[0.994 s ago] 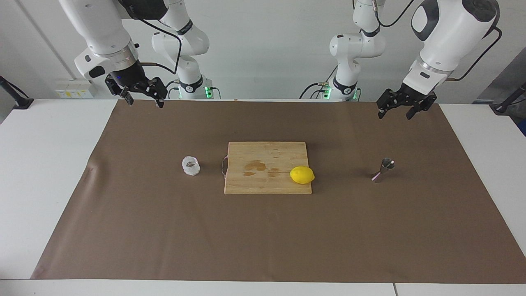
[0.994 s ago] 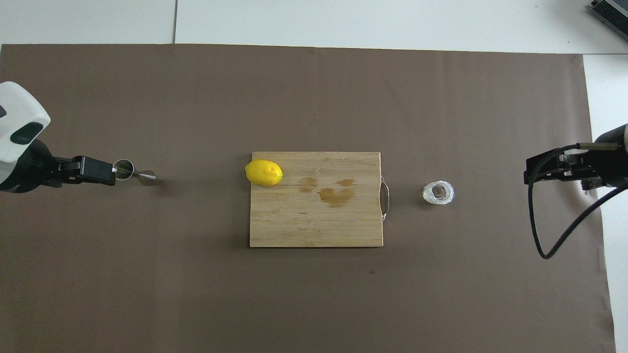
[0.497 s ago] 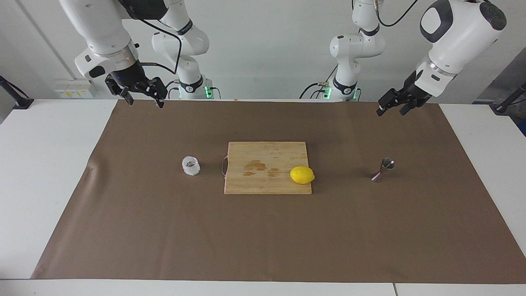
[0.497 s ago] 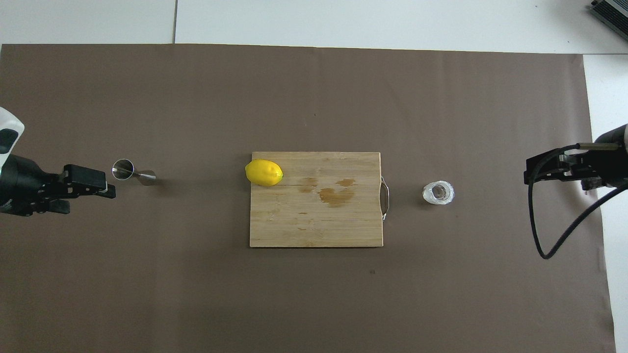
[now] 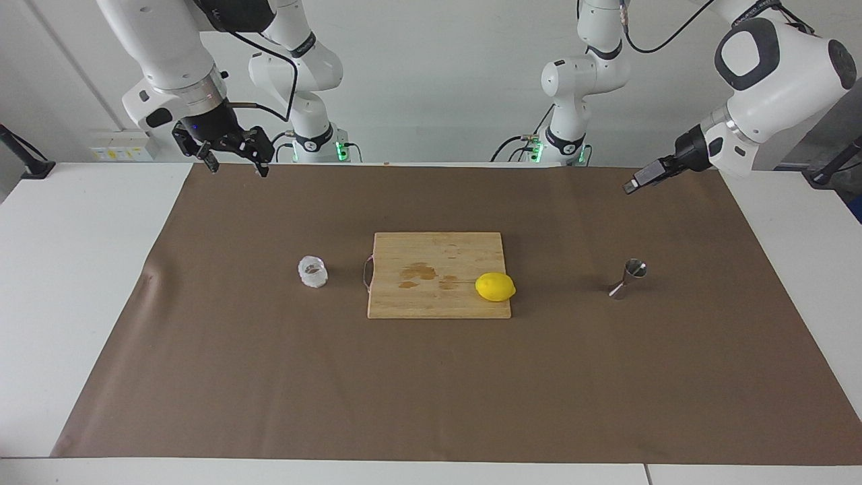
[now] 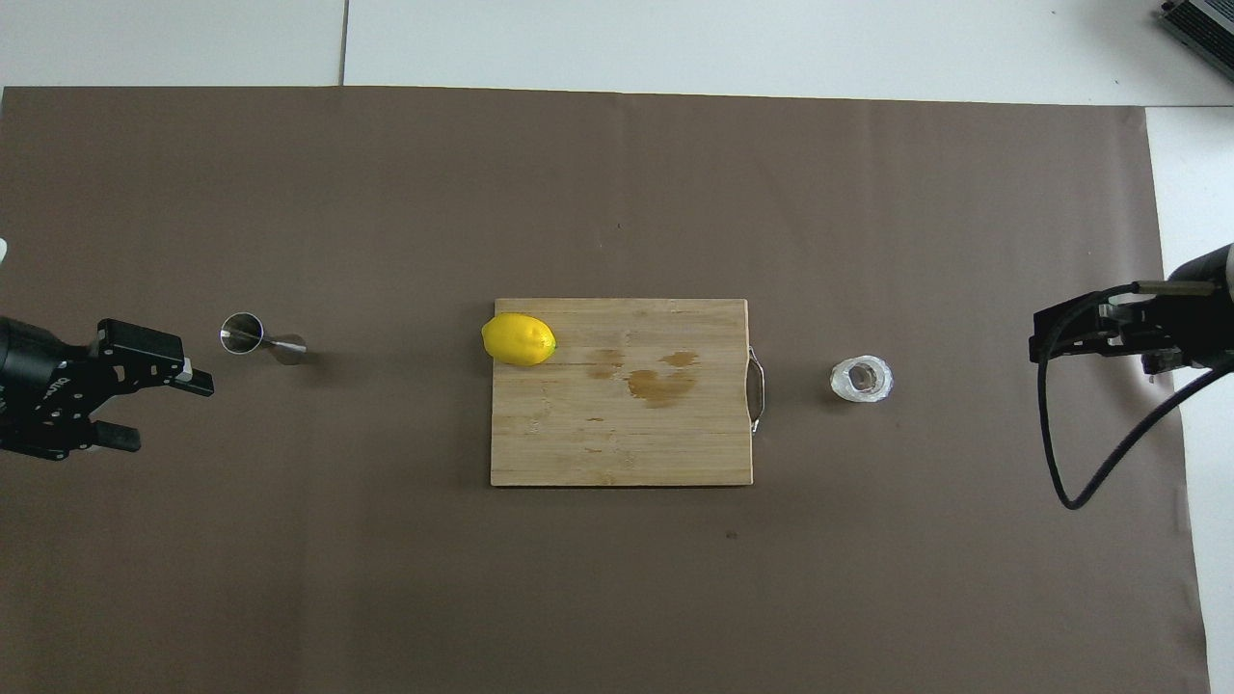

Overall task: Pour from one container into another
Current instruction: 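Open the left gripper and align it with the small metal cup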

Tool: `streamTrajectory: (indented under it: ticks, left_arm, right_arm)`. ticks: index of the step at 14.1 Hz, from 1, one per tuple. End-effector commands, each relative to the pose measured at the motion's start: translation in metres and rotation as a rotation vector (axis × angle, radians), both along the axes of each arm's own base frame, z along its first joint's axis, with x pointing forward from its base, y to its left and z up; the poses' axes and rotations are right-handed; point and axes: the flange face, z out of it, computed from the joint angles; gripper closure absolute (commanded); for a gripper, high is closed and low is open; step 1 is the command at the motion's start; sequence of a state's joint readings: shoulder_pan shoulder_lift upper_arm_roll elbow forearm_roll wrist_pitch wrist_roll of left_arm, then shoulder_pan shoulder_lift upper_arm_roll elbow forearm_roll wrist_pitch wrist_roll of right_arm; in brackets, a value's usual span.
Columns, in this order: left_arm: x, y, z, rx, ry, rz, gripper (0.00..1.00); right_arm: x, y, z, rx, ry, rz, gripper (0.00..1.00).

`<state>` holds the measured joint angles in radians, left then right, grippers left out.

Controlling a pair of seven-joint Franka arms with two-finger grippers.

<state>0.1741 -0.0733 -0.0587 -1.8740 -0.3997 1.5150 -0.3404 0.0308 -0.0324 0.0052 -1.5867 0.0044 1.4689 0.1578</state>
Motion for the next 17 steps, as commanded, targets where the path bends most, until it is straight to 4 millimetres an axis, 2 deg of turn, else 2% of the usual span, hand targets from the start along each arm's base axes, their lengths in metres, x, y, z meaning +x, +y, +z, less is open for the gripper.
streamTrajectory:
  ticks: [1,4,7,10,11,13,14,16,17]
  left_arm:
    - [0.008,0.006,-0.017,-0.061,0.105,0.111,0.00]
    - [0.006,0.028,-0.036,-0.098,0.218,0.204,0.00]
    - [0.010,0.038,-0.049,-0.124,0.255,0.237,0.00]
    - [0.029,0.050,-0.065,-0.183,0.302,0.303,0.00]
    - [0.034,0.062,-0.075,-0.223,0.328,0.334,0.00]
    - [0.050,0.077,-0.083,-0.235,0.374,0.334,0.00]
    - [0.055,0.076,-0.086,-0.243,0.403,0.331,0.00]
    - [0.055,0.077,-0.089,-0.253,0.409,0.335,0.00]
    - [0.054,0.086,-0.091,-0.271,0.416,0.364,0.00]
  right_arm:
    - [-0.006,-0.004,0.003,0.017,0.001,0.013,0.00]
    - [-0.006,-0.004,0.003,0.017,0.001,0.015,0.00]
    - [-0.006,-0.004,0.003,0.017,0.001,0.013,0.00]
    - [-0.006,-0.004,0.003,0.017,0.001,0.013,0.00]
    - [-0.006,-0.004,0.003,0.017,0.001,0.015,0.00]
    - [-0.006,-0.004,0.003,0.017,0.001,0.015,0.00]
    - [-0.006,-0.004,0.003,0.017,0.001,0.013,0.00]
    - [-0.006,-0.004,0.003,0.017,0.001,0.015,0.00]
    - [-0.006,-0.003,0.003,0.019,0.001,0.015,0.00]
